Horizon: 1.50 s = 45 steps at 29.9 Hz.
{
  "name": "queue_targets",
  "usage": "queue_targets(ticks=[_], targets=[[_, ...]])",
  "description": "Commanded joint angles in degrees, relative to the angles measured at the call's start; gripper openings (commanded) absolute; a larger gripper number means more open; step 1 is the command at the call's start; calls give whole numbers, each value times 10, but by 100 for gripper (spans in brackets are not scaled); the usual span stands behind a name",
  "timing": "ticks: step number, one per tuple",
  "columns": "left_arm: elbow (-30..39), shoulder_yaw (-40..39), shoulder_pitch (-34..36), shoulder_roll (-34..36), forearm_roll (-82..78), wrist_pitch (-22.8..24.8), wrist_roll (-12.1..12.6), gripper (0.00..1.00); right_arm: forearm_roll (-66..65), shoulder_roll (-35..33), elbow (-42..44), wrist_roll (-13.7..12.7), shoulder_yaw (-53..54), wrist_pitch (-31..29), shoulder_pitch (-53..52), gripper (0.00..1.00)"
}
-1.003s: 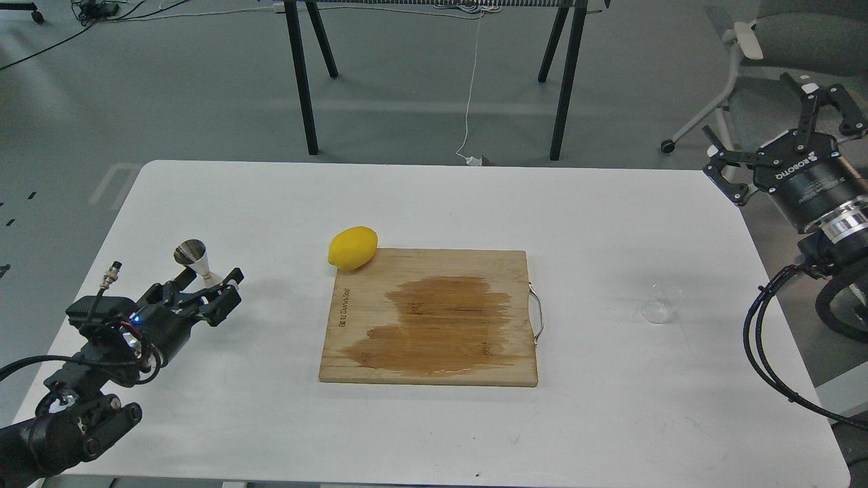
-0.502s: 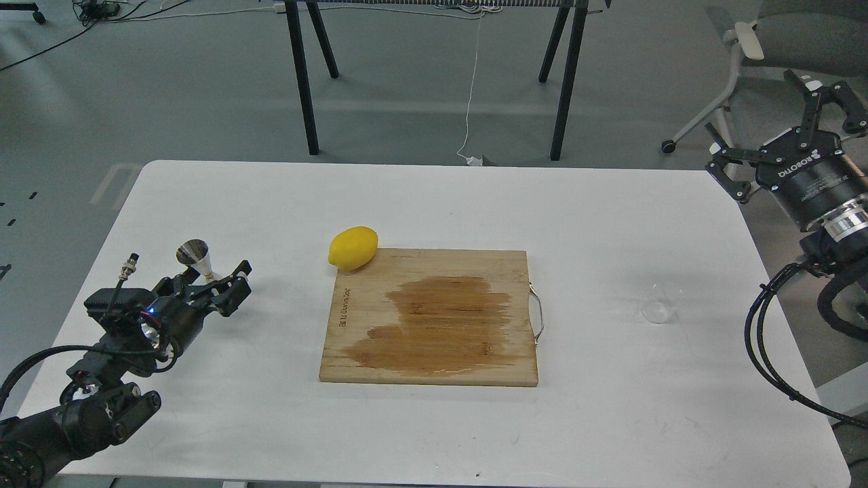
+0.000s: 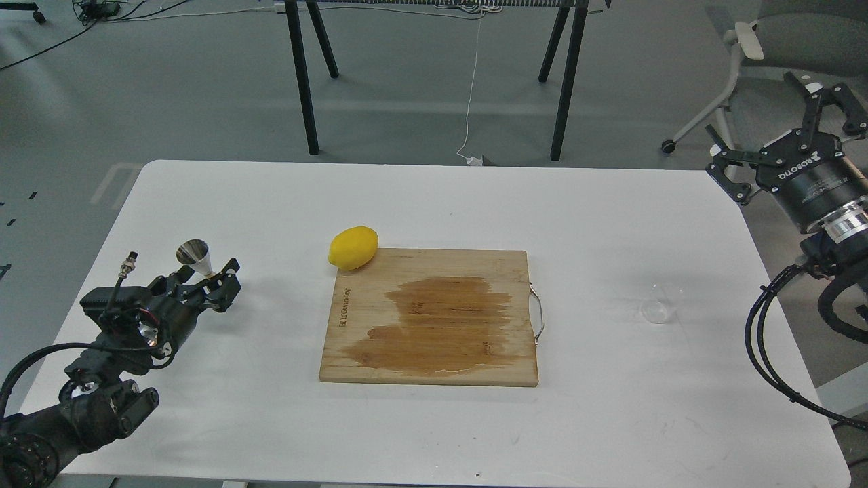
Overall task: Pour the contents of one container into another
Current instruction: 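Grasp the metal jigger with the left gripper and lift it, then carry the jigger over the cutting board and set it down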
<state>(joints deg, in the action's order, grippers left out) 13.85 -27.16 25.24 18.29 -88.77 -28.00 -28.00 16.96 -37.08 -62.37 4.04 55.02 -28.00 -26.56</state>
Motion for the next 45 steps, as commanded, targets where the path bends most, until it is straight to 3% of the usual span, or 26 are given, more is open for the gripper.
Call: queue_targets(ticks=[1, 8, 11, 19, 23, 31, 45], targets=[[-17, 0, 4, -9, -1, 0, 0, 46, 0, 1, 0, 0, 0, 0, 1, 99], [-18, 2, 6, -10, -4, 0, 0, 10, 0, 0, 1, 0, 3, 0, 4, 99], [-17, 14, 10, -9, -2, 0, 0, 3, 0, 1, 1, 0, 3, 0, 5, 99], [24, 15, 48, -5, -3, 0, 0, 2, 0, 1, 3, 0, 12, 0, 5, 99], [97, 15, 114, 16, -4, 0, 0, 2, 2, 3, 14, 0, 16, 0, 5, 99], [269, 38, 183, 25, -66, 0, 0, 3, 3, 7, 34, 0, 18, 0, 5, 99], [305, 80, 192, -104, -202, 0, 0, 2, 2, 8, 87, -4, 17, 0, -2, 99]])
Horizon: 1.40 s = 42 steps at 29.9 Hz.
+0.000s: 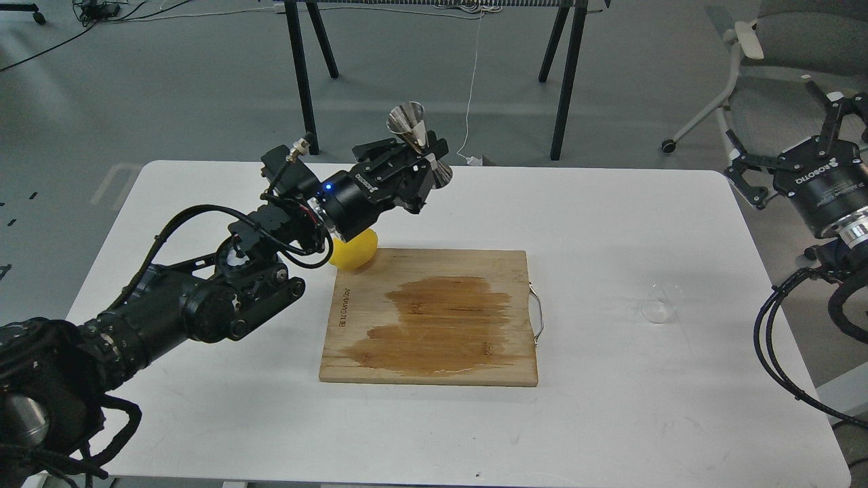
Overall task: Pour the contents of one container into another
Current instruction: 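Carry the jigger over the cutting board and set it down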
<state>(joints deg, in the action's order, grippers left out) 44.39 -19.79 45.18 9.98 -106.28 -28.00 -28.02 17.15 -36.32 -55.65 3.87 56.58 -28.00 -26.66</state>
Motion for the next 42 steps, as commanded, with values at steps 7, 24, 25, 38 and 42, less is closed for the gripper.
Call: queue_targets(ticks=[7, 24, 25, 38, 42], targets=[[-9, 8, -70, -55, -82, 0, 0, 2, 1, 1, 54, -4, -3, 0, 31, 99], [-78, 10, -139, -81, -130, 0, 0, 3, 2, 1, 48, -4, 4, 0, 31, 99], [-84, 10, -140, -81, -131, 0, 0, 3, 2, 1, 48, -4, 4, 0, 31, 99], [-136, 10, -140, -89, -132, 0, 0, 6, 3, 0, 47, -4, 5, 0, 31, 99], [-136, 10, -140, -87, -132, 0, 0, 9, 3, 0, 47, -4, 5, 0, 31, 99]])
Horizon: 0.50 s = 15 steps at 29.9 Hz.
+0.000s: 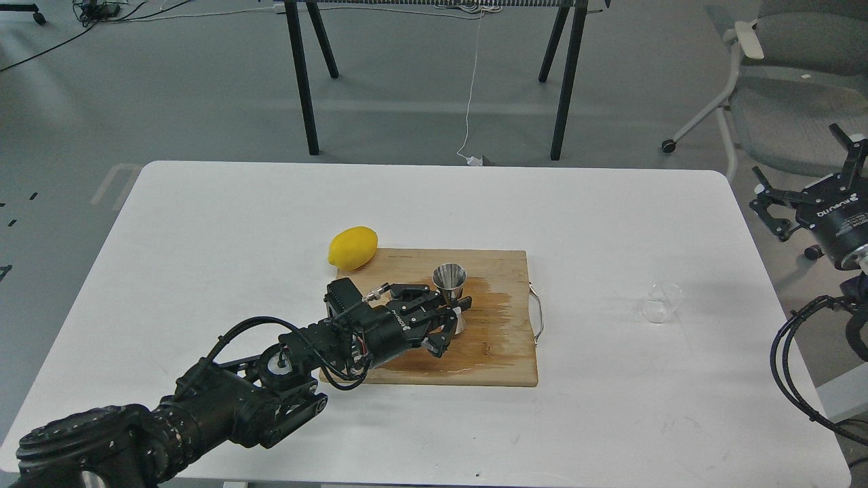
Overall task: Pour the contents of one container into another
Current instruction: 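Carry the jigger over the cutting board and set it down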
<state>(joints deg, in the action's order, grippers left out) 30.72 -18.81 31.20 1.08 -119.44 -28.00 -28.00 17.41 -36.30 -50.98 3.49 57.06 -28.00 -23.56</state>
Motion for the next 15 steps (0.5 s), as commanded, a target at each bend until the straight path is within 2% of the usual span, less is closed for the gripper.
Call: queue_targets(ticks=[1, 15], targets=[[0, 0, 0, 3, 0, 0, 0, 11, 0, 0, 0, 0, 1, 0, 0, 99], [2, 0, -1, 8, -1, 0, 0, 26, 1, -1, -1, 0, 9, 0, 1, 99]])
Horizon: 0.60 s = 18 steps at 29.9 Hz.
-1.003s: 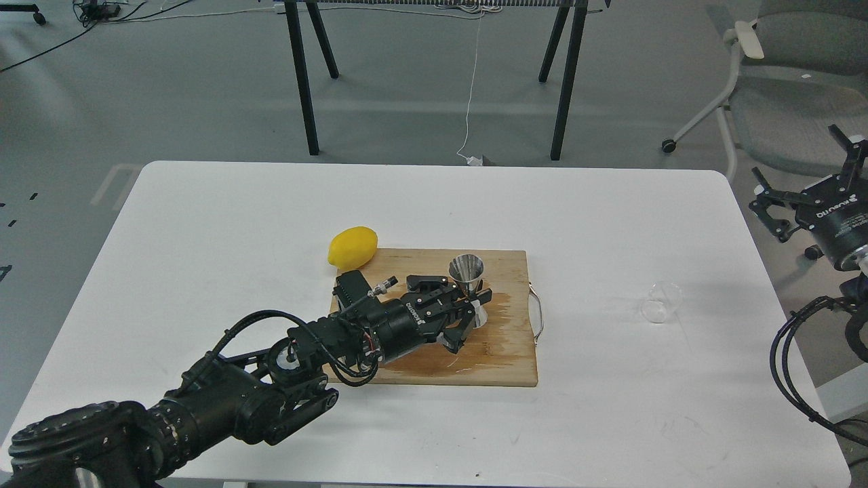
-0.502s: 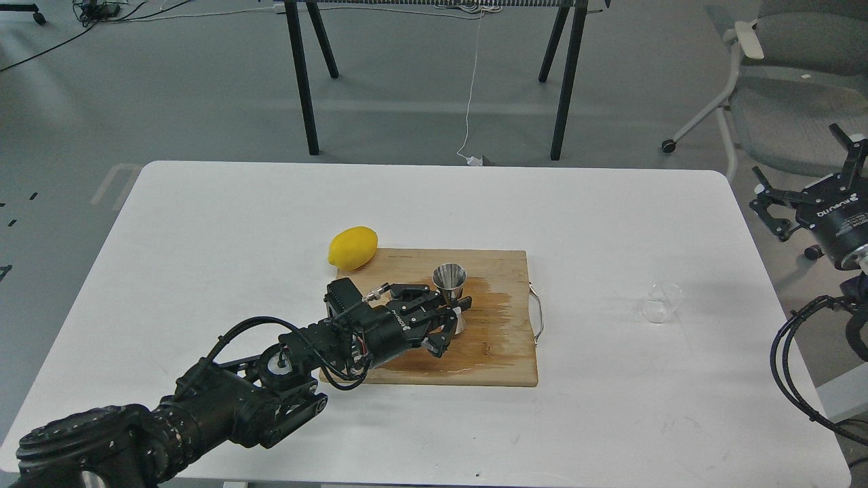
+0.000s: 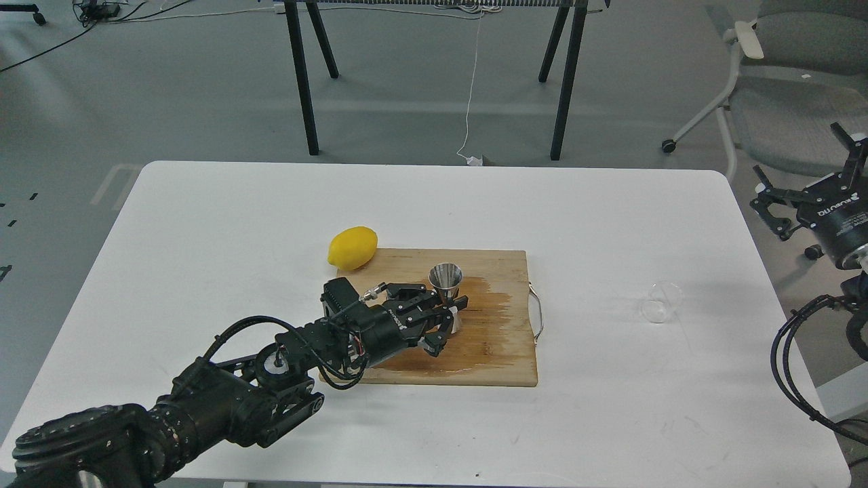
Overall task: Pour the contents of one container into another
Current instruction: 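Carry the jigger over the cutting board and set it down, then open the left gripper and pull it back from the jigger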
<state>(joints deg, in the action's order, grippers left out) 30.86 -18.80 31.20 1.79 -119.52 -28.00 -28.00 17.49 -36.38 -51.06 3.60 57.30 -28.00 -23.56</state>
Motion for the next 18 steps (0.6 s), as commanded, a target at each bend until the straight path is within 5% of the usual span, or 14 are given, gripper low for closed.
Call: queue_targets(ticks=[1, 12, 18], targets=[[0, 0, -1, 1, 0, 0, 0, 27, -1, 0, 0, -1, 8, 0, 1, 99], [1, 0, -4, 1, 0, 0, 0, 43, 0, -4, 0, -1, 9, 0, 4, 99], [3, 0, -7, 0, -1, 0, 0, 72, 0, -4, 0, -1, 9, 0, 4, 99]])
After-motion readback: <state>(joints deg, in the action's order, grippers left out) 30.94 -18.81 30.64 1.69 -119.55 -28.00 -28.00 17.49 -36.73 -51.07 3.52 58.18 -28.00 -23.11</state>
